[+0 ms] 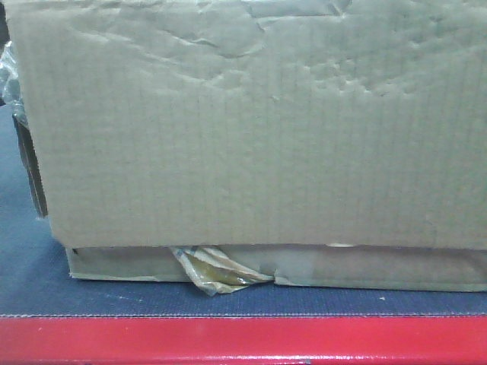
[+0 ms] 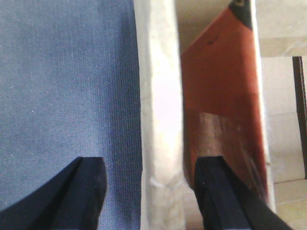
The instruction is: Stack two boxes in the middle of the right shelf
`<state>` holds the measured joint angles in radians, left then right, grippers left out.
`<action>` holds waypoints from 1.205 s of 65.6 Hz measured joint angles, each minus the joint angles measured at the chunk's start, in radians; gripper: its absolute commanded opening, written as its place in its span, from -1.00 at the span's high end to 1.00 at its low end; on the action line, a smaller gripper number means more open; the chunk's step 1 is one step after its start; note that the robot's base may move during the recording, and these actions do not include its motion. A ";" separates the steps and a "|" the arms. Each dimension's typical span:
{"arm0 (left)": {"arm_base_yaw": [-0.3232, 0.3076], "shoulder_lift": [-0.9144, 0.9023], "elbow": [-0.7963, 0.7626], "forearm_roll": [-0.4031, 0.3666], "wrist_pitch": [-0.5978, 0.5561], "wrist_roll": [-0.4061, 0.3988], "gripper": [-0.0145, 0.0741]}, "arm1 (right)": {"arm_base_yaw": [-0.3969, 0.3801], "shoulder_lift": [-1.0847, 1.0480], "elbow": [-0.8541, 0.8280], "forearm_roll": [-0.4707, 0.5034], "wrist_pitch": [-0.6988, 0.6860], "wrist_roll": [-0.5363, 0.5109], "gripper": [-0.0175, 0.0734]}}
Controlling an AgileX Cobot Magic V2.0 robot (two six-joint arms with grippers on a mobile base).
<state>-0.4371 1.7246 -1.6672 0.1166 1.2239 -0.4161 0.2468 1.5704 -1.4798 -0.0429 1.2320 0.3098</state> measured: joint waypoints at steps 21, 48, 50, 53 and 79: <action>-0.037 0.000 0.002 0.043 0.002 -0.030 0.92 | 0.020 0.000 0.000 -0.024 0.000 0.037 0.95; -0.131 -0.089 0.000 0.259 0.023 -0.184 0.92 | 0.133 -0.074 0.008 -0.159 -0.049 0.191 0.95; -0.131 -0.107 -0.002 0.271 0.023 -0.190 0.92 | 0.138 -0.094 0.008 -0.164 -0.071 0.200 0.95; -0.131 -0.135 -0.009 0.293 0.023 -0.205 0.92 | 0.141 -0.121 0.008 -0.174 -0.104 0.206 0.95; -0.129 -0.335 -0.012 0.409 -0.121 -0.237 0.92 | 0.151 -0.233 -0.045 -0.290 -0.287 0.250 0.95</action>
<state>-0.5665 1.3892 -1.6793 0.5254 1.1026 -0.6535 0.3976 1.3379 -1.5246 -0.3330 0.9454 0.5601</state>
